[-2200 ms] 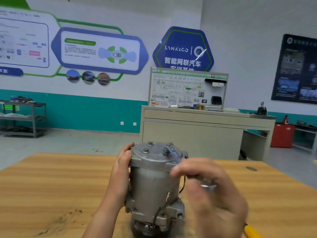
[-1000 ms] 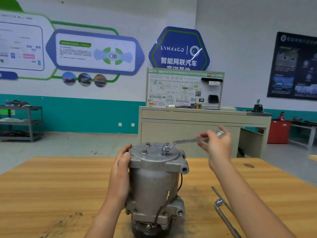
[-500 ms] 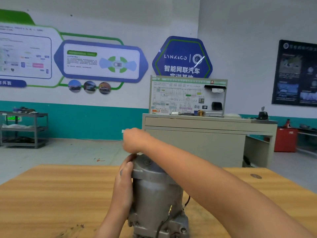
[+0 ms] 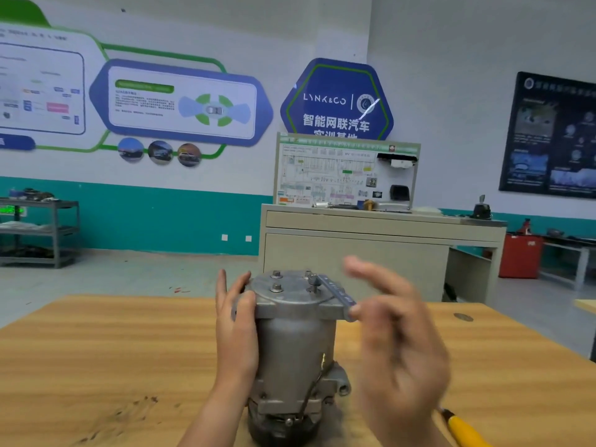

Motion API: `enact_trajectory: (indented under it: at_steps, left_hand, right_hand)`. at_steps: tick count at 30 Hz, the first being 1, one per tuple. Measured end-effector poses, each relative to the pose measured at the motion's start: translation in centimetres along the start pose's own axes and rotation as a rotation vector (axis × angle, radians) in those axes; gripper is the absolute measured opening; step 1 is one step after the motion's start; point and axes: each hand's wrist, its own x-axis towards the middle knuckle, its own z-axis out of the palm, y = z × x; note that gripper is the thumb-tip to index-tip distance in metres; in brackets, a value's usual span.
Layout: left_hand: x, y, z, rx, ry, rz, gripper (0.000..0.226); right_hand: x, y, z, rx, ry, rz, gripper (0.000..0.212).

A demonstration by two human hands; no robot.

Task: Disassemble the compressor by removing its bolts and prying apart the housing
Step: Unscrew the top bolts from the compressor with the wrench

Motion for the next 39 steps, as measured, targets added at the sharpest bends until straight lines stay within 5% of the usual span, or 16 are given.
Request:
enact_trajectory:
  at_steps: [3,5,8,11,17,21,23,26,28,31,34,36,39]
  left_hand:
    - [-0.8,0.7,0.6,0.012,0.053,0.007,0.027]
    - [-1.0,0.7,0.6,0.034,0.063,-0.006,0.031]
    - [-1.1,1.3,0.7,-0.007,0.075,-0.008,0.030]
    - [-1.1,1.0,0.9,-0.065,0.088,-0.022,0.026]
    - [-1.0,0.7,1.0,-0.114,0.122,0.010,0.026]
    - [-0.7,0.4,0.9,-0.070,0.129,0.029,0.026]
    - [-0.5,0.3,0.7,-0.090,0.147,0.039,0.023]
    - [-0.9,0.8,1.2,-0.108,0.183,0.024,0.026]
    - [-1.8,2.5,1.9,-0.310,-0.042,0.187,0.026]
    - [-1.9,2.2,1.4,-0.215,-0.133,0.188,0.015]
    - [-0.6,0.3,0.0,-0.006,0.062,0.070,0.036]
    - [-0.3,0.3,0.2,-0.014,0.050,0.101,0.030]
    - [-0.4,0.4,0.5,0.036,0.049,0.121,0.031]
  right_hand:
    - [1.3,4.1,-3.4,-0.217,0.256,0.089,0.021]
    - [2.7,7.7,-4.5,-0.331,0.265,0.367,0.026]
    - [3.8,14.5,-4.2,-0.522,-0.054,0.783,0.034]
    - [6.6,18.6,0.3,-0.576,-0.478,0.947,0.033]
    - [10.2,15.5,10.9,-0.508,-1.359,0.841,0.061]
    - [8.5,8.0,16.7,-0.580,-1.527,0.348,0.067]
    - [7.0,3.3,17.0,-0.563,-1.467,0.147,0.066]
    - [4.6,-1.6,12.4,-0.323,-1.113,-0.040,0.044]
    - [3.3,-2.8,7.2,-0.044,-0.822,-0.063,0.027]
    - [1.4,-1.8,-0.5,0.176,-0.359,0.164,0.024]
    - [1.2,2.1,-5.6,0.147,0.006,0.487,0.031]
    - [1.7,6.5,-7.2,-0.052,0.049,0.618,0.022]
    - [3.9,14.5,-5.6,-0.431,-0.304,0.726,0.019]
